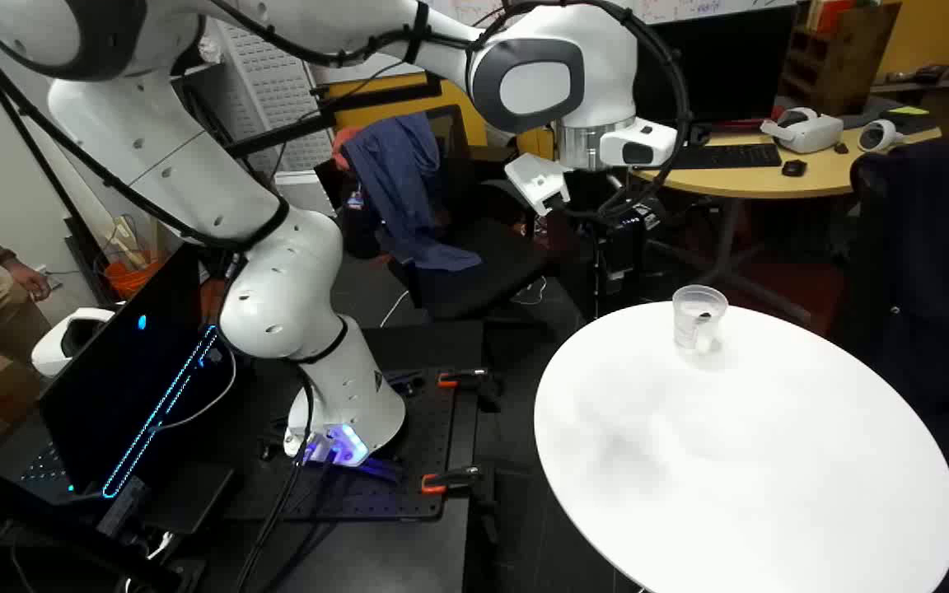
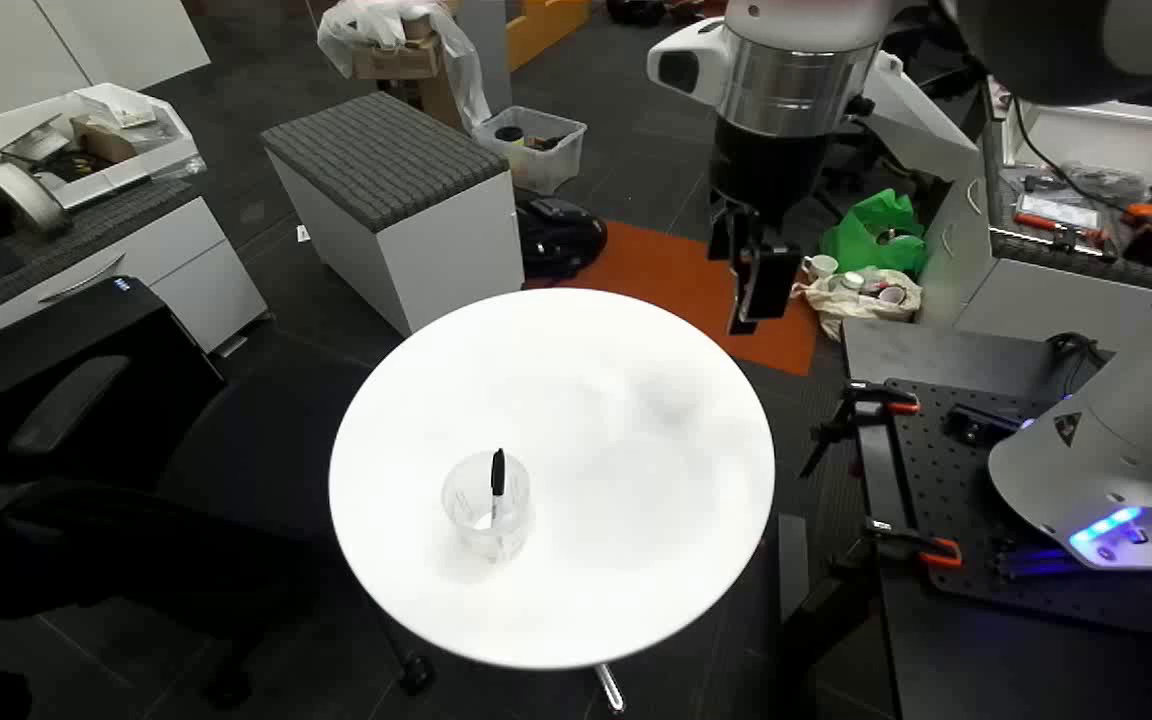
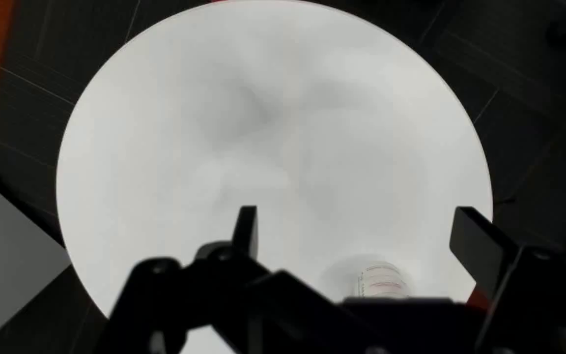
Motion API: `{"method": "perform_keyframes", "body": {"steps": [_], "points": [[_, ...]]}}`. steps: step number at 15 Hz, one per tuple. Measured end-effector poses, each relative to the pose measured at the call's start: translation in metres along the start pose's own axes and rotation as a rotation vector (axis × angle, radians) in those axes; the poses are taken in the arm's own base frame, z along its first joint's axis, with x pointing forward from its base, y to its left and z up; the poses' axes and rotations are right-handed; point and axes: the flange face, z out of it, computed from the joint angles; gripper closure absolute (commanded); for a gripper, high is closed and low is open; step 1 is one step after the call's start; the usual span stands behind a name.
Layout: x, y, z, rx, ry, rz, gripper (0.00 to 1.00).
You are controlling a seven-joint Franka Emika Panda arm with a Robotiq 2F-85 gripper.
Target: Take the black pen out of the clear cup
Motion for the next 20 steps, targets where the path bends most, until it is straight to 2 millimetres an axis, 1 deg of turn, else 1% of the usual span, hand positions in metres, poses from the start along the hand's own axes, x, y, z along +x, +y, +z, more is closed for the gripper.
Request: {"method": "perform_keyframes", "body": {"steps": [15,20], "points": [[0.0003,-0.0006,-0.0003,-0.012,0.0,-0.01,0.0],[0.0084,-0.0051,-0.0025,-0.077,0.011,-0.068,0.0]]}}
